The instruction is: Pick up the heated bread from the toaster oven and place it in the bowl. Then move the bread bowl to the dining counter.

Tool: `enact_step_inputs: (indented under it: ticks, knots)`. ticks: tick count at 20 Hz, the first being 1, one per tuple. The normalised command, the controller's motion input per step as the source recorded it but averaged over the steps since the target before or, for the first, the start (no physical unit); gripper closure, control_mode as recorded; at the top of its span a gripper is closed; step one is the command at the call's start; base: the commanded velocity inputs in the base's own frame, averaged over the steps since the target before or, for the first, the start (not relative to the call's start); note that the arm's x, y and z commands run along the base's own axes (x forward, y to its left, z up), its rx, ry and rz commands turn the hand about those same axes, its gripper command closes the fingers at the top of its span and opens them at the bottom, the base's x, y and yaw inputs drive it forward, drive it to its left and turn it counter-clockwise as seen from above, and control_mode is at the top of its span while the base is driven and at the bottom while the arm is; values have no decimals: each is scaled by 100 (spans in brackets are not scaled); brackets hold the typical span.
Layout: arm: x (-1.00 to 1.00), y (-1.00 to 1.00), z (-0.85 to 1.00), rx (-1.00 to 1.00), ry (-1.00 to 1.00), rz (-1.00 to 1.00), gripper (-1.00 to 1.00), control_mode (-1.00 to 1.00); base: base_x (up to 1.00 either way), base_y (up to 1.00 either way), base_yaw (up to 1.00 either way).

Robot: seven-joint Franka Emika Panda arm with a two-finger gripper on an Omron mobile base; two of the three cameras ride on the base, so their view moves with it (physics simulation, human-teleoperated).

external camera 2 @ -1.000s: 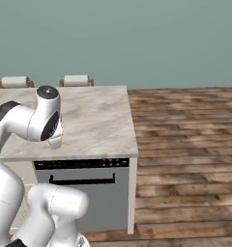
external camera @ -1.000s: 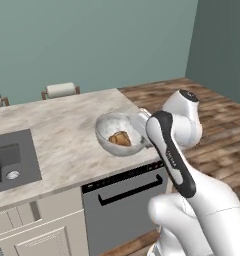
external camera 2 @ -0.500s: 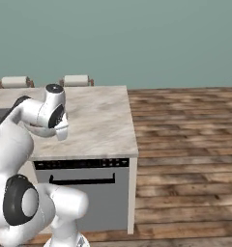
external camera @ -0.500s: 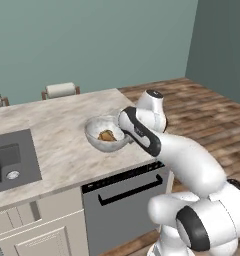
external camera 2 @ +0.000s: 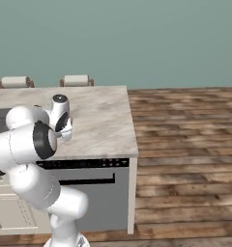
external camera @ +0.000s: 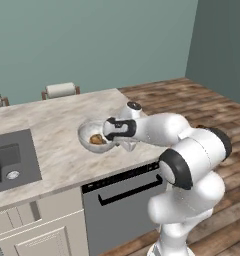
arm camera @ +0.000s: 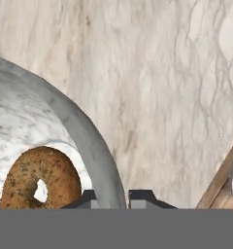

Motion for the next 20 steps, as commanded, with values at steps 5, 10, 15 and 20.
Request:
enact_step_inputs:
  ticks: [5,10,15,20]
  knots:
    - [100,15,-51,0,1,-3,100,-100,0,0,0]
    - [57,18,-14,-3,1,-7,-100,-100,0,0,0]
    - [-20,-3,14,0,-3,-3,-100,-100,0,0,0]
    - [-98,-39,67,1,-18,0,-100,-100,0,0,0]
